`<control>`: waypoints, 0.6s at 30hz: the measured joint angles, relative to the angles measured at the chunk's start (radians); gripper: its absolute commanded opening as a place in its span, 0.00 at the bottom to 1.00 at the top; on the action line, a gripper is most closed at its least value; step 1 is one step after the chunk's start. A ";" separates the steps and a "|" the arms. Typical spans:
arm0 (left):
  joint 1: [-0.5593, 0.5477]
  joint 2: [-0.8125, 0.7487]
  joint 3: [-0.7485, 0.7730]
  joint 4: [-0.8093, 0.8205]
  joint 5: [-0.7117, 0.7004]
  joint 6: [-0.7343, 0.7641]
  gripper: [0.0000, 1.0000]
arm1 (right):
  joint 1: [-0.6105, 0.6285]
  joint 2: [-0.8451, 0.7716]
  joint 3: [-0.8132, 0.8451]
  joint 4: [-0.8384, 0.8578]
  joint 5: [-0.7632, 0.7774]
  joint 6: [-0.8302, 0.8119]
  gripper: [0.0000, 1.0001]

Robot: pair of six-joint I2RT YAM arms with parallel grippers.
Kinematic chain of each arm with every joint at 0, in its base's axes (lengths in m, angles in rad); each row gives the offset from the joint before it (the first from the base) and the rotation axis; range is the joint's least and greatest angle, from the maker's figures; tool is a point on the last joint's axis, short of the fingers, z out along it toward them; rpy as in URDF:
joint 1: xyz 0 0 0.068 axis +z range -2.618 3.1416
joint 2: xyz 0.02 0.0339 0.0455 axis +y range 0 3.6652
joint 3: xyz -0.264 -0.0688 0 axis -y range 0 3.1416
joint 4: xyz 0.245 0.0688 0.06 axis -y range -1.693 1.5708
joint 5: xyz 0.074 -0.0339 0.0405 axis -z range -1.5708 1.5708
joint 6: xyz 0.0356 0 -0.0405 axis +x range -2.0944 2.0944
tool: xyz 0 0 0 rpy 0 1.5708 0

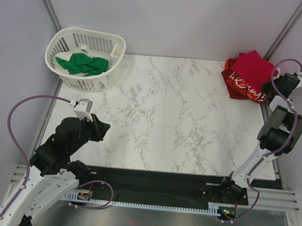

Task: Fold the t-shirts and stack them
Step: Neatly place the folded tshirt to the corner

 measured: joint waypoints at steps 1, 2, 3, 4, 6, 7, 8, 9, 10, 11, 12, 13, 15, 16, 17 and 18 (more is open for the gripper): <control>0.000 0.006 0.000 0.000 0.000 0.000 0.11 | -0.001 -0.034 -0.027 -0.017 0.033 0.009 0.23; 0.000 0.010 0.000 0.000 0.000 0.000 0.11 | -0.003 -0.071 -0.055 -0.033 0.063 0.021 0.29; 0.000 0.015 0.000 0.000 0.000 0.000 0.11 | -0.005 -0.107 -0.083 -0.038 0.088 0.028 0.34; 0.000 0.018 0.000 0.000 0.000 0.000 0.10 | -0.009 -0.162 -0.122 -0.056 0.122 0.040 0.47; 0.000 0.019 0.000 0.000 0.000 0.000 0.11 | -0.015 -0.263 -0.169 -0.076 0.170 0.054 0.59; 0.000 0.019 0.000 0.000 0.000 0.000 0.11 | -0.017 -0.320 -0.190 -0.084 0.192 0.059 0.62; 0.000 0.019 0.000 0.000 0.000 0.000 0.11 | -0.013 -0.379 -0.205 -0.088 0.210 0.062 0.65; 0.000 0.019 0.000 0.000 0.000 0.000 0.11 | -0.009 -0.441 -0.216 -0.088 0.228 0.061 0.69; 0.000 0.019 0.000 0.000 0.000 0.000 0.13 | 0.000 -0.505 -0.233 -0.083 0.239 0.059 0.72; 0.000 0.019 0.000 0.000 0.000 0.000 0.28 | 0.017 -0.563 -0.250 -0.081 0.248 0.053 0.75; 0.000 0.019 0.000 0.000 0.000 0.005 0.38 | 0.047 -0.632 -0.273 -0.077 0.253 0.042 0.77; 0.000 0.019 0.000 0.000 0.000 0.010 0.47 | 0.089 -0.700 -0.296 -0.070 0.254 0.031 0.79; 0.000 0.018 0.000 0.000 0.001 0.018 0.65 | 0.196 -0.808 -0.337 -0.075 0.244 0.007 0.83; 0.000 0.018 0.000 0.000 0.003 0.020 0.73 | 0.257 -0.853 -0.354 -0.083 0.237 -0.008 0.84; 0.000 0.015 0.000 0.000 0.002 0.020 0.79 | 0.333 -0.889 -0.372 -0.082 0.225 -0.020 0.85; 0.000 0.013 0.000 0.000 0.002 0.021 0.81 | 0.398 -0.919 -0.397 -0.080 0.198 -0.028 0.87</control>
